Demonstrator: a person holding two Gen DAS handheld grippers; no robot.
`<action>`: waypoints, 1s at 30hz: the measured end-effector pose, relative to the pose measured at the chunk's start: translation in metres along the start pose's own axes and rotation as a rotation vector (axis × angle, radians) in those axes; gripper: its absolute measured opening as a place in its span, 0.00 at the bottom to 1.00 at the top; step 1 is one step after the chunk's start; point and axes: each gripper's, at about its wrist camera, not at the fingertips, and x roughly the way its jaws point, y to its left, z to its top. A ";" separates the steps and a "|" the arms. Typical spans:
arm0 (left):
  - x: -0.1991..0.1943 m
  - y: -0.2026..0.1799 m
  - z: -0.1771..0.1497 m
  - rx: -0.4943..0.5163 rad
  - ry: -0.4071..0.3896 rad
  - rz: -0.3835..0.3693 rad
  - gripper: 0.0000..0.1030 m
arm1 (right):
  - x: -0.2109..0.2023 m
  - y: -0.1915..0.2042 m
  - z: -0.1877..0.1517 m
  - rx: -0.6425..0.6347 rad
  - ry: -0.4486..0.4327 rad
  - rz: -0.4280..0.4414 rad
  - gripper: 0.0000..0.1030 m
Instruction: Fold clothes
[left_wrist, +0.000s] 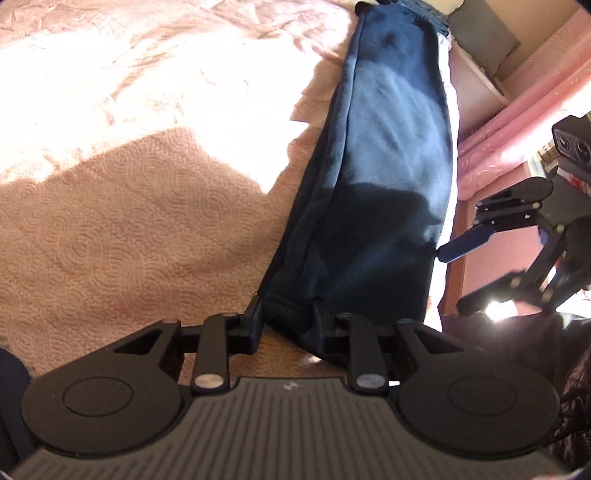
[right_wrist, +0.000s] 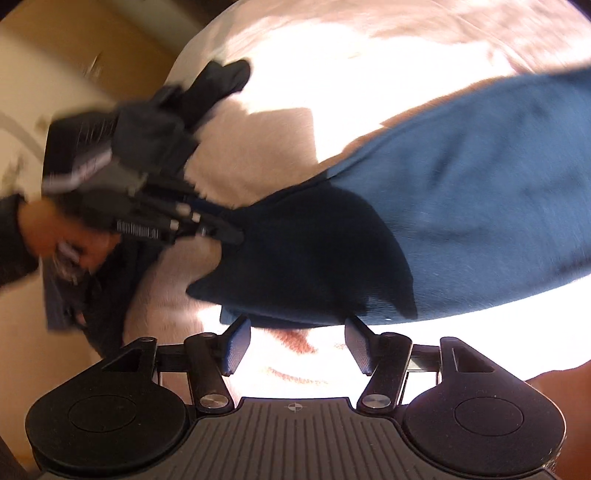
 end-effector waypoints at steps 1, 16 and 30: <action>-0.007 0.000 -0.001 0.001 -0.014 0.003 0.26 | 0.002 0.011 -0.003 -0.086 0.013 -0.042 0.59; -0.047 -0.043 -0.024 0.289 -0.103 0.131 0.47 | 0.081 0.105 -0.049 -0.898 -0.020 -0.333 0.33; -0.031 -0.097 0.055 0.417 -0.211 0.104 0.51 | -0.112 -0.031 0.058 0.027 -0.398 -0.009 0.09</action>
